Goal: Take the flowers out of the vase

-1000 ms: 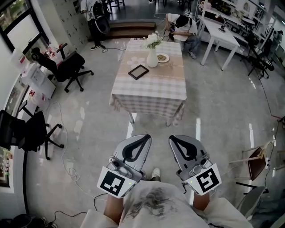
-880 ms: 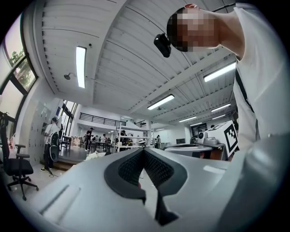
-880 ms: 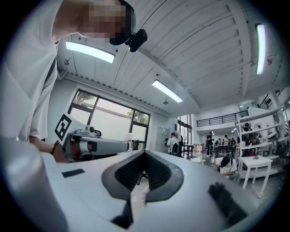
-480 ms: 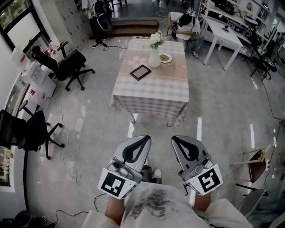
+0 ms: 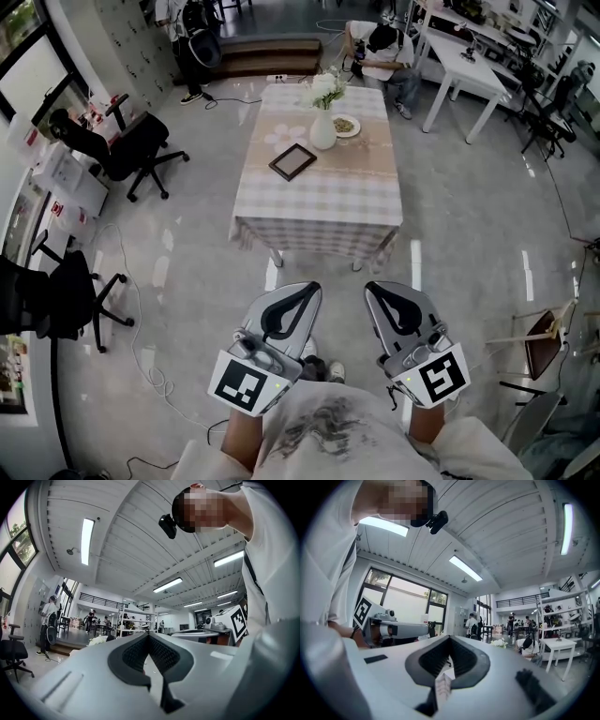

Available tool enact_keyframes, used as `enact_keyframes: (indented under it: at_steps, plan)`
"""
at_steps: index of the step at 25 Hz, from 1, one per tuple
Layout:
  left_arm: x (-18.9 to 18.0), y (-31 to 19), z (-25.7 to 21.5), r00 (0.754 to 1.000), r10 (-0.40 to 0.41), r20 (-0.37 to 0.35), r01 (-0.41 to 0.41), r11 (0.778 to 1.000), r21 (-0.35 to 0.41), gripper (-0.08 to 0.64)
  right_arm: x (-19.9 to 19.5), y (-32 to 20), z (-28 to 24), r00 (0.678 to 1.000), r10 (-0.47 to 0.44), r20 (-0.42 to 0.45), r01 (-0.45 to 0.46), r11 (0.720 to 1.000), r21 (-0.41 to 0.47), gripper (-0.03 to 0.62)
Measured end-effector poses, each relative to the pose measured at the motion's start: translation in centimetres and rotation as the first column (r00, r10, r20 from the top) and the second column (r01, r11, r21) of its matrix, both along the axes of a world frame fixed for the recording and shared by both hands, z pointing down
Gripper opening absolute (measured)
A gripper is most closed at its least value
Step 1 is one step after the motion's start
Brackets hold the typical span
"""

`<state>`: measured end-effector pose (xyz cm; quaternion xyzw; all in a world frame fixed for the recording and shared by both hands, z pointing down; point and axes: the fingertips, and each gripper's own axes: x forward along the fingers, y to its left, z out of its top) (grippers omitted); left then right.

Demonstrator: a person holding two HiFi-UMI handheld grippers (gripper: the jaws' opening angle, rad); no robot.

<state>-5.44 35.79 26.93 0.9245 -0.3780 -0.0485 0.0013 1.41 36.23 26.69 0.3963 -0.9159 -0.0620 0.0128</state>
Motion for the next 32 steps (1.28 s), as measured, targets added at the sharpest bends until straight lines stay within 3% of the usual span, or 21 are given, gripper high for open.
enact_keyframes:
  at_steps: [14,32]
  plan:
    - [-2.5,-5.6,0.6,0.999,0.054,-0.005,-0.054,0.998,-0.031,0.008,-3.1,-5.4,0.8,0.999,0.042,-0.016,-0.042,0.999,-0.01,0.015]
    - [0.1,-13.9,1.0,1.0,0.009,0.008,-0.008,0.999,-0.05,0.008,-0.5,-14.2,1.1,1.0,-0.007,-0.003,0.007,1.0,-0.021,0.015]
